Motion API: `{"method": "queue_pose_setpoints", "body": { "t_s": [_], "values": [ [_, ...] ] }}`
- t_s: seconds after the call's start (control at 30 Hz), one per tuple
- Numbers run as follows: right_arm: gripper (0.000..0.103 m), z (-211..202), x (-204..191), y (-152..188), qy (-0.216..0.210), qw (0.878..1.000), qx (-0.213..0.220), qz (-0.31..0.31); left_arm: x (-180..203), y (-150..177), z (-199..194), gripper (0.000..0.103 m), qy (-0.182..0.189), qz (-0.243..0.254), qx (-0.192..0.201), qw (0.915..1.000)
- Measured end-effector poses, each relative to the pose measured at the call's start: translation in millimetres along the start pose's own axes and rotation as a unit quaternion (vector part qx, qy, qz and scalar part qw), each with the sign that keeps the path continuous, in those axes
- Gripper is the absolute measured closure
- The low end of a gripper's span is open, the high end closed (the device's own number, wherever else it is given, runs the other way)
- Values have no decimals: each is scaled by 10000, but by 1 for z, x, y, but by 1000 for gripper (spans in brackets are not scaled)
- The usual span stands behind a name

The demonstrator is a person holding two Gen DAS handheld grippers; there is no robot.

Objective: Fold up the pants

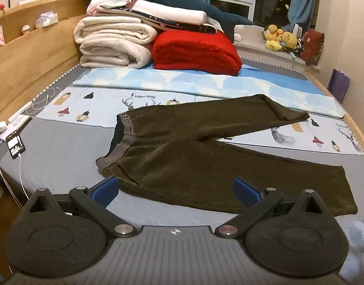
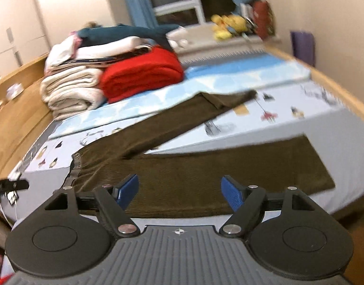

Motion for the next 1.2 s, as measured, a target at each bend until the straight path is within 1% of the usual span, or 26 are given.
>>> {"method": "queue_pose_setpoints", "body": {
  "t_s": [0.1, 0.2, 0.27, 0.4, 0.57, 0.67, 0.83, 1.0, 1.1, 1.2],
  "values": [
    [24, -8, -11, -5, -13, 9997, 209, -100, -1, -7, -10, 0, -61, -5, 58, 10000],
    [24, -8, -13, -6, -70, 9996, 269, -105, -1, -14, -12, 0, -101, 97, 70, 9999],
    [24, -9, -13, -4, -56, 9996, 241, -95, 0, -18, -10, 0, -128, 143, 42, 9998],
    [23, -2, -13, -5, 3, 9998, 196, -33, -4, -29, 1, 0, -70, 193, -36, 9998],
    [23, 18, -16, -14, 123, 9999, 72, -85, -11, -45, 23, 0, -83, 262, -74, 9996],
    [23, 35, -15, -18, 212, 9997, -68, -107, -15, -57, 44, 0, -104, 243, -205, 9994],
    [23, 66, -9, -32, 380, 9987, -314, -102, -24, -85, 89, 0, -203, 265, -497, 9982],
    [23, 98, -5, -52, 465, 9981, -400, -77, -37, -115, 142, 0, -375, 389, -612, 9967],
    [24, 121, -3, -65, 485, 9975, -494, -102, -47, -135, 182, 0, -483, 645, -635, 9947],
    [24, 151, 4, -83, 588, 9965, -583, -152, -57, -158, 230, 0, -572, 943, -764, 9910]
  ]
}}
Point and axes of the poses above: each gripper's, at about its wrist camera, not at the fingertips, and z roughly the way its jaws point, x to its right, y to its underside, the point moved 7 cm from there along z, roughly the way its jaws point, and after that the axes turned 3 degrees about -x, right-handed, at the moved point
